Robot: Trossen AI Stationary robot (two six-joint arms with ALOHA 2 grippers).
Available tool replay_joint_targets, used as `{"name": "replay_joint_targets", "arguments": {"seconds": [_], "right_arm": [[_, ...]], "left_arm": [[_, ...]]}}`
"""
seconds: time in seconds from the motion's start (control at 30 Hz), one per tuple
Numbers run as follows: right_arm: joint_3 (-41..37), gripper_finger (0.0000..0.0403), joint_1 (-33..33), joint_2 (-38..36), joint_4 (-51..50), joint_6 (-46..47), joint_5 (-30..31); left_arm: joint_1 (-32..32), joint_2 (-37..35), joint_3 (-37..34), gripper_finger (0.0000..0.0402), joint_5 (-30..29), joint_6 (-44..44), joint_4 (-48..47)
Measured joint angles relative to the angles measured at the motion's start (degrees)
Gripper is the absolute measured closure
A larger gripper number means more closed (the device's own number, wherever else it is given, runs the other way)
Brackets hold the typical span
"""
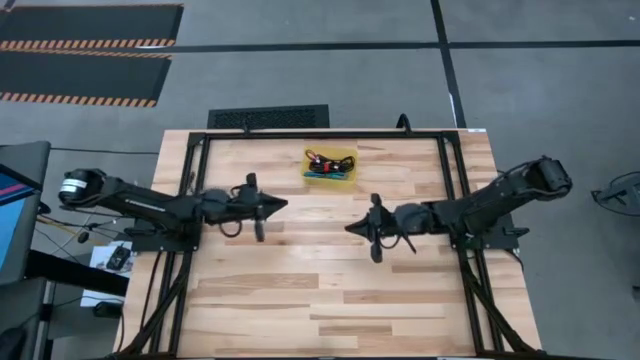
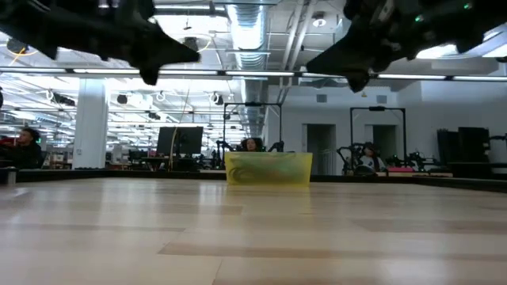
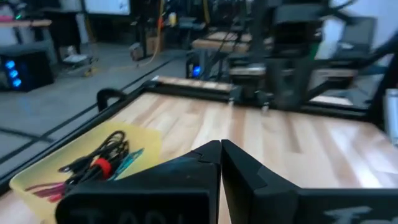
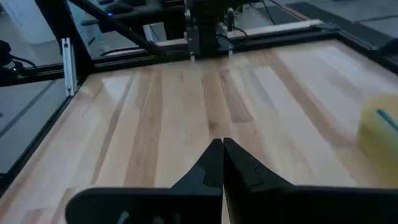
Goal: Pick and place USB-C Cables
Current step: Return to Home Position
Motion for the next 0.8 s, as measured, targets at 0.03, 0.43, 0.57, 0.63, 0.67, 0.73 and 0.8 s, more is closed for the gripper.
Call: {"name": "replay_joint_targets", "arguments": {"seconds": [0.03, 0.43, 0.57, 0.63, 0.67, 0.73, 0.8], "right_arm": [[0.0, 0.0387, -0.9, 0.1, 0.6, -0.8, -0.9], [0.0, 0.0386, -6.2, -5.4, 3.6, -9.5, -11.0], [0.0, 0.0386, -6.7, -9.6, 2.3, -12.7, -12.5], [0.0, 0.0387, -6.7, -12.2, 1.0, -14.1, -12.6], [0.0, 0.0388, -6.7, -13.5, -0.2, -14.9, -12.6], [0.0, 0.0388, -6.7, -16.6, -3.3, -16.0, -12.7], [-0.1, 0.0387, -6.7, -19.8, -6.9, -16.6, -12.7]], "left_arm": [[-0.8, -1.7, -0.7, 0.0401, -0.1, 0.4, -0.3], [-3.4, -18.9, -4.7, 0.0401, -1.8, 3.4, -5.9], [-3.8, -22.5, -7.2, 0.0401, -1.7, 2.5, -6.0], [-4.4, -23.9, -8.2, 0.0401, -1.7, 2.1, -5.9], [-4.9, -24.5, -8.6, 0.0401, -1.8, 2.1, -5.8], [-5.9, -25.5, -9.1, 0.0402, -2.7, 2.1, -6.1], [-6.9, -26.4, -9.6, 0.0401, -4.0, 2.3, -6.3]]}}
